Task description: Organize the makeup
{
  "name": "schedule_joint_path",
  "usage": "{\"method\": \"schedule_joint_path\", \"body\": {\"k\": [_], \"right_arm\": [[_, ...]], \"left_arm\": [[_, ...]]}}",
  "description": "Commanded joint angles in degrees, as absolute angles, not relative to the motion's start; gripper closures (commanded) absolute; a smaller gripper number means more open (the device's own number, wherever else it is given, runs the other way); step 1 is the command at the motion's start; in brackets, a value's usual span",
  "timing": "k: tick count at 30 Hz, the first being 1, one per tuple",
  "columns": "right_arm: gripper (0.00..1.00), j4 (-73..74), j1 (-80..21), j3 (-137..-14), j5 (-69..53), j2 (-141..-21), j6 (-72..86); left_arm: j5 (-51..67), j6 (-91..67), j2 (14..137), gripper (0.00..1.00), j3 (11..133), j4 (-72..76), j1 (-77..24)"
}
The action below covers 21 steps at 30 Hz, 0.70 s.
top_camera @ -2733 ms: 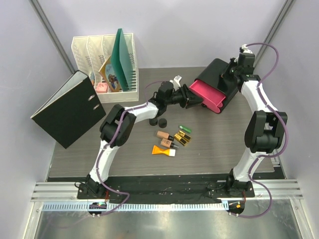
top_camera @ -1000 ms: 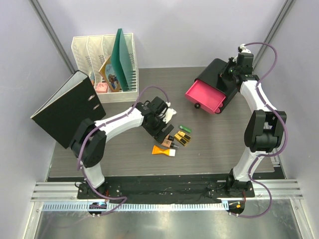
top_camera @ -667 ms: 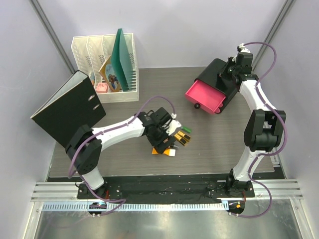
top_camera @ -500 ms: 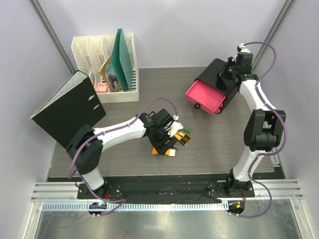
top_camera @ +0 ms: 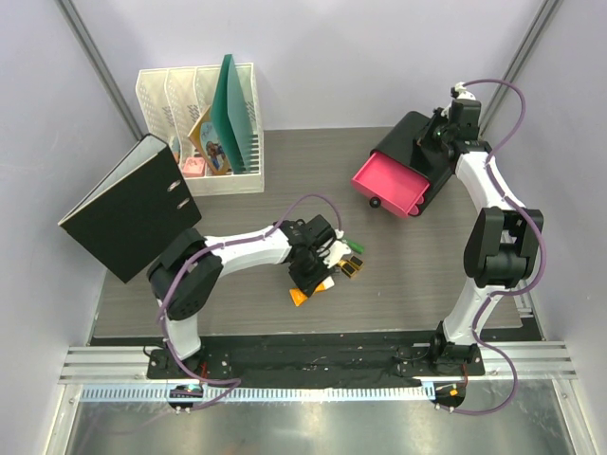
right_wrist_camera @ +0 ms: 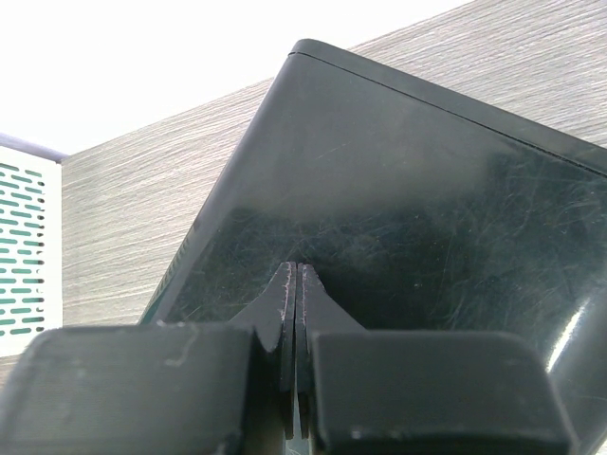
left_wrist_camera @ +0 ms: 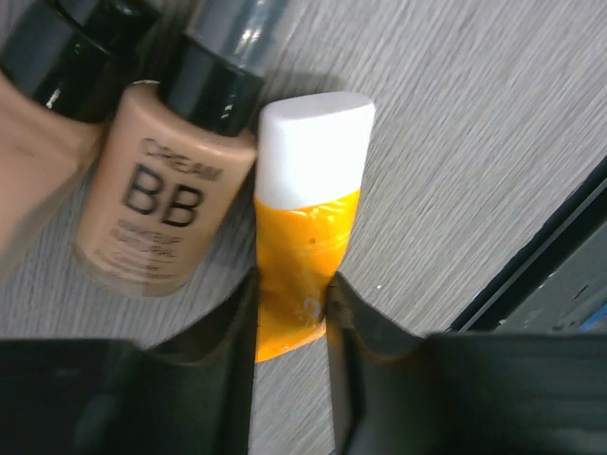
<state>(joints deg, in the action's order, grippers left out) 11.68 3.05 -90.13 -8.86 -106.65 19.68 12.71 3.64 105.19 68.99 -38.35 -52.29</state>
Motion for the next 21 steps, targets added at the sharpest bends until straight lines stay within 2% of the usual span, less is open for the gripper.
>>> {"method": "schedule_joint_path", "body": {"k": [1, 3, 5, 15, 21], "right_arm": [[0.99, 29.3, 2.5, -85.5, -7.9, -112.4, 17.5], [0.99, 29.3, 2.5, -85.7, -8.0, -112.4, 17.5], [0.99, 29.3, 2.5, -85.7, -8.1, -112.4, 17.6], [0.99, 29.3, 2.1, -86.0, -8.3, -112.7, 17.7], [0.99, 29.3, 2.0, -86.0, -8.3, -113.0, 17.7]], "left_arm": [[13.5, 4.1, 106.3, 0.83, 70.0, -36.3, -53.0], [13.4, 4.1, 105.9, 0.89, 70.6, -36.9, -53.3], [13.5, 4.2, 105.2, 0.99, 71.0, -37.7, -53.6], [13.1, 2.5, 96.9, 1.0, 81.4, -40.3, -54.1], [12.7, -1.8, 104.6, 1.0, 95.9, -37.6, -54.1]]}}
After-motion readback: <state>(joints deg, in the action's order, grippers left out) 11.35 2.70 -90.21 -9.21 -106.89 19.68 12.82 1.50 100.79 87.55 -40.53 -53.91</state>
